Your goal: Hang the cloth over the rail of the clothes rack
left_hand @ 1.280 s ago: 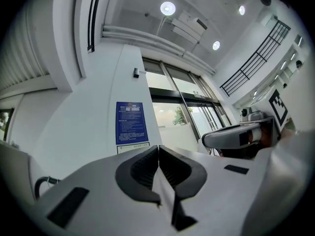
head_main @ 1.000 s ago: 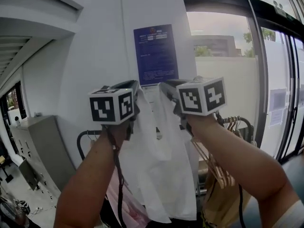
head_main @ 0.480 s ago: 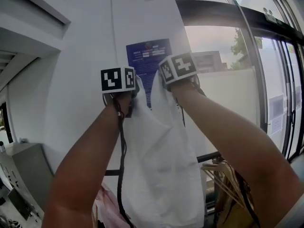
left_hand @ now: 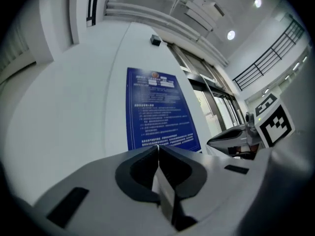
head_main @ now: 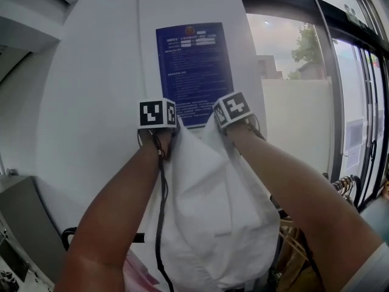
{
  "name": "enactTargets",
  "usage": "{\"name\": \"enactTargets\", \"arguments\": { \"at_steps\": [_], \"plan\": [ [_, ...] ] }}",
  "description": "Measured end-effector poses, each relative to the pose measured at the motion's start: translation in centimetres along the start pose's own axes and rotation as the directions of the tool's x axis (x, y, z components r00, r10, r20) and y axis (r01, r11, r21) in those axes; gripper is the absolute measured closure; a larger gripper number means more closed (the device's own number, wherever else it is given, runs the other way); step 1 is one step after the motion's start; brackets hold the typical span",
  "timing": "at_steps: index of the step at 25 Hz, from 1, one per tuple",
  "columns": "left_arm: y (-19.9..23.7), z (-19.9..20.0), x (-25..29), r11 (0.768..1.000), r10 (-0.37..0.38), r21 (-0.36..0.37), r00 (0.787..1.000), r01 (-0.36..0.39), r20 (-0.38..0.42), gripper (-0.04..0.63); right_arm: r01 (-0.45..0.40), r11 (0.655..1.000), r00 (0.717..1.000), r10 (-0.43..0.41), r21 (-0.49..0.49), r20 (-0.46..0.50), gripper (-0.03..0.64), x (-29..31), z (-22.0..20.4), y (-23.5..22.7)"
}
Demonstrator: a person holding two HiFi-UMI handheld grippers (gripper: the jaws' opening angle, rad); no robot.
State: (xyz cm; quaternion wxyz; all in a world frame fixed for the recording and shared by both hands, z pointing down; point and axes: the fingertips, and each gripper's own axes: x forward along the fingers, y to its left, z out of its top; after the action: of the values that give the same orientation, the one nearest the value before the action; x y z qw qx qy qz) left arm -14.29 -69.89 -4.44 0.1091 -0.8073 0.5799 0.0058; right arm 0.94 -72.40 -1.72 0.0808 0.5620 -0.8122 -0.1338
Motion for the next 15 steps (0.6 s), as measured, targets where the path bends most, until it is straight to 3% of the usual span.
{"name": "enactTargets", "arguments": {
  "at_steps": [3,7,15],
  "plan": [
    [1.5,-4.3,3.4,0.998,0.017,-0.06,0.998,-0.021,-0.064,0.584,-0.014,1.0,0.996,0.014,-0.001,-0.083,0.607,3.9,-4.5,-0.8],
    [1.5,-8.5,5.7,0.998,0.013,-0.059,0.99,-0.021,-0.138,0.584,-0.069,0.998,0.985,0.069,0.006,-0.16,0.607,6.5,-8.8,-0.1],
    [0.8,-9.9,6.5,0.997,0.036,-0.07,0.993,-0.044,-0.111,0.583,-0.089,0.993,0.988,0.098,0.081,-0.118,0.567,6.9,-8.7,0.4]
  ]
}}
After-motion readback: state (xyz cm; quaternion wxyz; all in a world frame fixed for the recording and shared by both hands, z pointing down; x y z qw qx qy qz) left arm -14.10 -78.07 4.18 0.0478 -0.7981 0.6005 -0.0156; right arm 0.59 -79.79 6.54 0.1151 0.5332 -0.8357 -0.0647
